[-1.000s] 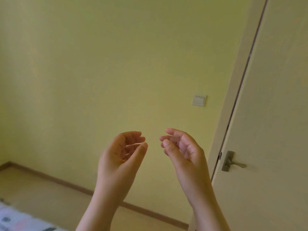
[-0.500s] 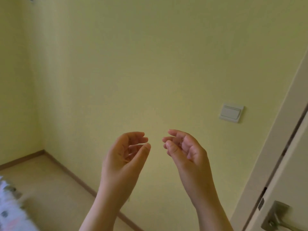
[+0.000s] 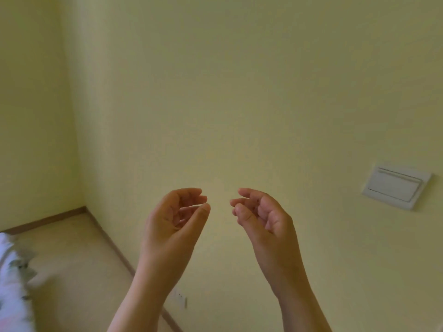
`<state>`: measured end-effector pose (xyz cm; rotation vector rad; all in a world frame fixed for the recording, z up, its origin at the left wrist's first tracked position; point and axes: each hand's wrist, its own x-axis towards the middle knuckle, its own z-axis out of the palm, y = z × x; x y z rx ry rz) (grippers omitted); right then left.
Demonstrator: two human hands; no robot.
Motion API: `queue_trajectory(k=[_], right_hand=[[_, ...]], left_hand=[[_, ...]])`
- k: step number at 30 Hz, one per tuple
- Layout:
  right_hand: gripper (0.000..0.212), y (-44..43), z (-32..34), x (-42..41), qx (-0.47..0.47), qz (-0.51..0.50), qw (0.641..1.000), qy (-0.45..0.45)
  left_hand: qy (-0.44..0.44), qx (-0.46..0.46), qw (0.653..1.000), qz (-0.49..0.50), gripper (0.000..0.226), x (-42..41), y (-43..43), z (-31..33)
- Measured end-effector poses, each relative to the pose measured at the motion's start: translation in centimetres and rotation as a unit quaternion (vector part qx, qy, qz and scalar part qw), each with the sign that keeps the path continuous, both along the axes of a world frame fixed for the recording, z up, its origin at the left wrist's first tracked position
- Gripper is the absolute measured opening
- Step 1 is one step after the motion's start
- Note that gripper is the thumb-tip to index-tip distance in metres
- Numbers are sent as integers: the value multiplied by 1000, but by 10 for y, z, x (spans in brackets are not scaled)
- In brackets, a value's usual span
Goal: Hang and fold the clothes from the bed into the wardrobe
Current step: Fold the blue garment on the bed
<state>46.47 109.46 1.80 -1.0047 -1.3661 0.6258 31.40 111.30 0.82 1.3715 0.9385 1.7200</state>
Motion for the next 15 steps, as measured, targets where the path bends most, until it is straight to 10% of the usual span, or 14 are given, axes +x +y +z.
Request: queue_trajectory(k=[15], right_hand=[[19,205,-2,23,-10,119,993,0]], left_hand=[[16,-3,992,123,21,18,169,1]])
